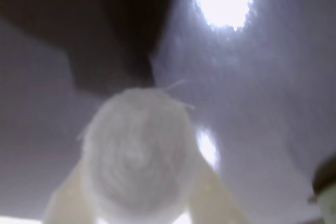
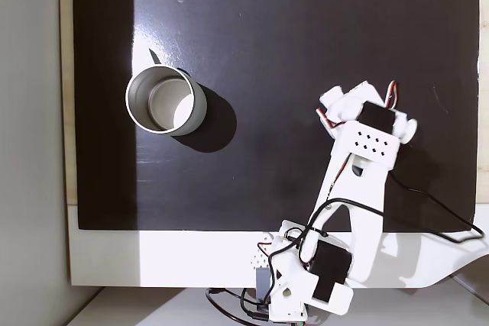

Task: Grasp a gauze and put it in the cup.

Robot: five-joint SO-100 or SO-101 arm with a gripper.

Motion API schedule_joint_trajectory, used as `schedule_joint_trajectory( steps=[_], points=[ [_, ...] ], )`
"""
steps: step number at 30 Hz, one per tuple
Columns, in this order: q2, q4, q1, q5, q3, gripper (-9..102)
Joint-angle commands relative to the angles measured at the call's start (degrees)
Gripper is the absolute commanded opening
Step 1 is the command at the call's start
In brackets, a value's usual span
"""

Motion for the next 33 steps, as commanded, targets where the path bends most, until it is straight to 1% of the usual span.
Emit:
schedule_joint_trajectory(
  steps=[1, 11, 14, 20, 28, 33],
  points=[
    [0.6, 11.0, -0.5, 0.7, -12.2, 0],
    [5.4, 25.3, -1.7, -1.3, -29.4, 0],
    [6.2, 28.1, -2.7, -1.8, -33.8, 0],
    [6.4, 28.4, -6.9, -2.9, -40.4, 0],
    [0.2, 29.0, -18.5, -2.7, -52.8, 0],
    [-3.3, 28.2, -26.9, -6.3, -57.4, 0]
  ],
)
